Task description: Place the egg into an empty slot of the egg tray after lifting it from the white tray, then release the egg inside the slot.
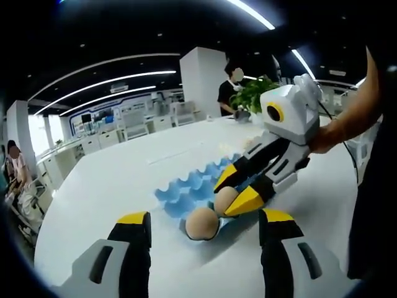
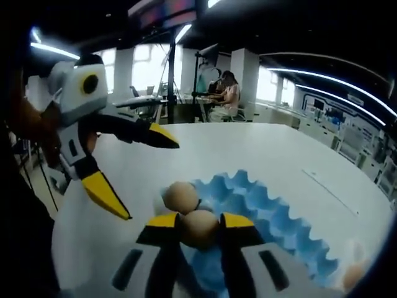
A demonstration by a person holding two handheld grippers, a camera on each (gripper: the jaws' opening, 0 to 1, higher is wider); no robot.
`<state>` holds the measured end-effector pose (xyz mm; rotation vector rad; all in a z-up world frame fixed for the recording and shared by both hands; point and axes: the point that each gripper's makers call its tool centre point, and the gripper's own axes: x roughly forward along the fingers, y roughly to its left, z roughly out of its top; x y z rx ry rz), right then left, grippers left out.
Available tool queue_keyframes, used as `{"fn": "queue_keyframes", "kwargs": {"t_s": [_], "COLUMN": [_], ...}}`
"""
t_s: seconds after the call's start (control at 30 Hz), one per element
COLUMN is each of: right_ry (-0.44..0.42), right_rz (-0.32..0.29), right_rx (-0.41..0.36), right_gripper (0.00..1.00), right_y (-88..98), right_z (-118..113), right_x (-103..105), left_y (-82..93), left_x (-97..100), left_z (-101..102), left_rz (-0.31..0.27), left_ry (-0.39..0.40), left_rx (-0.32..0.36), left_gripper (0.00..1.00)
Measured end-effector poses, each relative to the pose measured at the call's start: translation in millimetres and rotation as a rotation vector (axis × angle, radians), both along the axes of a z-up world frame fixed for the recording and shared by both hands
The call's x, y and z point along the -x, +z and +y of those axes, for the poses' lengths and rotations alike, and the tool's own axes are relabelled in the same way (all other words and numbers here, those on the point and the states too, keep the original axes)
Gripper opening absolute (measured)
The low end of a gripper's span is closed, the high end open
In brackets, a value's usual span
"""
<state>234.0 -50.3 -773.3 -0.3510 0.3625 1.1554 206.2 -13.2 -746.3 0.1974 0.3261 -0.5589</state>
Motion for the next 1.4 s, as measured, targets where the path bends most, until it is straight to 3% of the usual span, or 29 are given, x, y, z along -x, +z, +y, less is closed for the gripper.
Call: {"fn": "queue_keyframes", "kwargs": {"t_s": [0.1,0.43,0.8,0.97,1.1,1.33,1.4], "right_ry": [-0.026,-0.13,-0.249,-0.3,-0.365,-0.581,-0.646], "right_rz": [0.009,0.023,0.055,0.04,0.018,-0.002,-0.038], "right_rx": [-0.065,-0.093,-0.082,-0.081,-0.064,-0.072,-0.031], "right_gripper": [0.25,0.25,0.24,0.24,0.24,0.24,0.24], "right_y": [10.1,15.6,8.5,10.4,10.9,17.1,17.4], "right_z": [-2.2,-37.8,-89.7,-108.7,-135.8,-208.2,-237.9], "right_x": [-2.1,-5.5,-5.4,-7.4,-10.5,-25.1,-29.7], "left_y": [-0.6,2.7,2.4,3.9,3.6,3.5,3.0], "left_x": [1.1,1.3,2.4,1.9,0.0,-1.6,-1.4], "left_z": [-1.6,-2.3,-8.0,-8.5,-4.4,-2.2,-3.4], "left_rz": [0.001,-0.007,-0.005,-0.009,-0.018,-0.025,-0.024], "left_ry": [-0.006,-0.002,-0.015,-0.016,-0.009,-0.004,-0.007], "left_rx": [0.001,0.005,0.011,0.015,0.02,0.018,0.018], "left_gripper": [0.71,0.7,0.69,0.69,0.69,0.7,0.7]}}
